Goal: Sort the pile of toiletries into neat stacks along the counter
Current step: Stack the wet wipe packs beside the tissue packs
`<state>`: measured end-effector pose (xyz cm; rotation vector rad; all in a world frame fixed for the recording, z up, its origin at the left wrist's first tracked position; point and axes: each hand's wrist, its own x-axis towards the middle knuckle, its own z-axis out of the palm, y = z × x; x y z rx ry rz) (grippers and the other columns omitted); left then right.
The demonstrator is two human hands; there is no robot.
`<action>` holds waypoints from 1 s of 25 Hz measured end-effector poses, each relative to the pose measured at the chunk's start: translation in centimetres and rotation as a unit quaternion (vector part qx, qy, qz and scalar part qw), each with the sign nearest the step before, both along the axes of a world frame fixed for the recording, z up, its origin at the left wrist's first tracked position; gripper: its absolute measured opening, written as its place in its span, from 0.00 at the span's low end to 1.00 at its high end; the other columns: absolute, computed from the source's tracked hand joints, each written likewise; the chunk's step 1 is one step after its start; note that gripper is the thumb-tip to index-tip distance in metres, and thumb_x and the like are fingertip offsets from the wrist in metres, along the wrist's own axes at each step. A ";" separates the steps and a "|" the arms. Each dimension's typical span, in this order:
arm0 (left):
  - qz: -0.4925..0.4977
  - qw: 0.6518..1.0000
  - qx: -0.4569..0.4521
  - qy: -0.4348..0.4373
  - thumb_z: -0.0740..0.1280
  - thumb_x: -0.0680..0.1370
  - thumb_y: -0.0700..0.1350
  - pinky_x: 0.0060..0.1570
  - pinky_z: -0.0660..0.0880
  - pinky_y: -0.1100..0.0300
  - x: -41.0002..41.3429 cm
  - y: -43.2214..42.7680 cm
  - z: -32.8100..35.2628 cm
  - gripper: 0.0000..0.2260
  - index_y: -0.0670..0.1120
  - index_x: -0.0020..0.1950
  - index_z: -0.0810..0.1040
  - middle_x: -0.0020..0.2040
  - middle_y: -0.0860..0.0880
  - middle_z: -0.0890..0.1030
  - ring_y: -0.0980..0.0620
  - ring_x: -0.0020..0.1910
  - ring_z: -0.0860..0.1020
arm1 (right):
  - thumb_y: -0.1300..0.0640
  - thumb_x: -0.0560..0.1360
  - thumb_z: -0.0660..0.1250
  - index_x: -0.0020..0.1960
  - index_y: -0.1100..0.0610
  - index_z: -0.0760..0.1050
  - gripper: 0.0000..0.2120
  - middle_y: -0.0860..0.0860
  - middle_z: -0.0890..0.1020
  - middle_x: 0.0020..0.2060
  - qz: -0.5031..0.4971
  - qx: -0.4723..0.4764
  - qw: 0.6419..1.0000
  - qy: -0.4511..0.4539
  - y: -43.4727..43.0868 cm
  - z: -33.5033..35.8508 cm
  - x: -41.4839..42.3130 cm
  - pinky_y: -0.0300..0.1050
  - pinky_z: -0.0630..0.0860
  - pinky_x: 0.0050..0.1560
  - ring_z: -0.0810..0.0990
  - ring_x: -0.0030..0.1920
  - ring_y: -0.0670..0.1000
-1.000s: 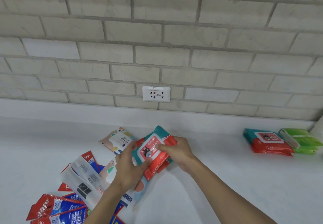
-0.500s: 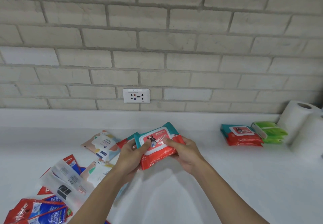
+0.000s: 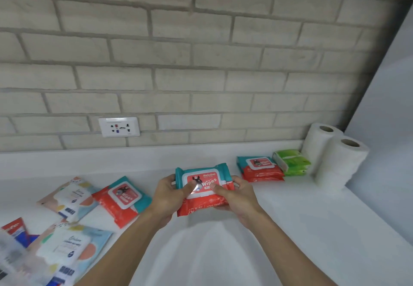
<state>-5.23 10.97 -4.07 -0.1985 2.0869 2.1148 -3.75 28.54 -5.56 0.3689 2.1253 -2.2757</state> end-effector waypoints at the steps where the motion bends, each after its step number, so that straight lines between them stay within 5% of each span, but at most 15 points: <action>1: -0.004 1.000 -0.006 -0.003 0.72 0.73 0.46 0.46 0.82 0.48 -0.3 1.1 0.1 0.15 0.48 0.57 0.74 0.50 0.45 0.83 0.45 0.43 0.84 | 0.58 0.68 0.77 0.55 0.54 0.76 0.18 0.53 0.85 0.48 -0.006 0.004 1.000 -0.002 1.1 0.1 -0.1 0.49 0.83 0.40 0.86 0.44 0.53; 8: -0.039 0.998 -0.025 -0.037 0.71 0.74 0.46 0.44 0.82 0.50 -3.4 9.0 0.9 0.19 0.46 0.61 0.70 0.50 0.46 0.82 0.47 0.45 0.84 | 0.58 0.68 0.78 0.56 0.53 0.75 0.20 0.54 0.84 0.48 -0.048 0.038 0.998 -0.012 8.9 0.3 -2.7 0.47 0.83 0.36 0.86 0.42 0.54; 13: -0.070 0.995 -0.026 -0.062 0.71 0.74 0.35 0.39 0.81 0.54 -6.1 13.7 0.5 0.23 0.40 0.67 0.69 0.52 0.45 0.79 0.46 0.48 0.82 | 0.60 0.68 0.77 0.56 0.56 0.76 0.19 0.54 0.84 0.48 -0.057 0.056 0.997 -0.010 14.0 0.0 -5.0 0.50 0.84 0.39 0.86 0.43 0.54; 17: -0.065 0.995 -0.027 -0.075 0.71 0.73 0.32 0.41 0.81 0.53 -8.3 17.3 0.0 0.24 0.39 0.67 0.69 0.54 0.43 0.79 0.46 0.48 0.81 | 0.57 0.68 0.78 0.48 0.54 0.77 0.13 0.53 0.85 0.45 -0.077 0.135 0.988 -0.008 17.5 -0.7 -7.5 0.55 0.83 0.44 0.85 0.43 0.54; 25: -0.010 0.997 -0.037 -0.066 0.70 0.73 0.32 0.48 0.81 0.46 -13.2 22.2 -2.3 0.21 0.38 0.65 0.72 0.52 0.43 0.79 0.44 0.48 0.81 | 0.54 0.72 0.74 0.64 0.58 0.71 0.23 0.51 0.81 0.54 -0.082 0.283 0.955 0.033 21.2 -0.7 -11.7 0.25 0.69 0.29 0.78 0.44 0.46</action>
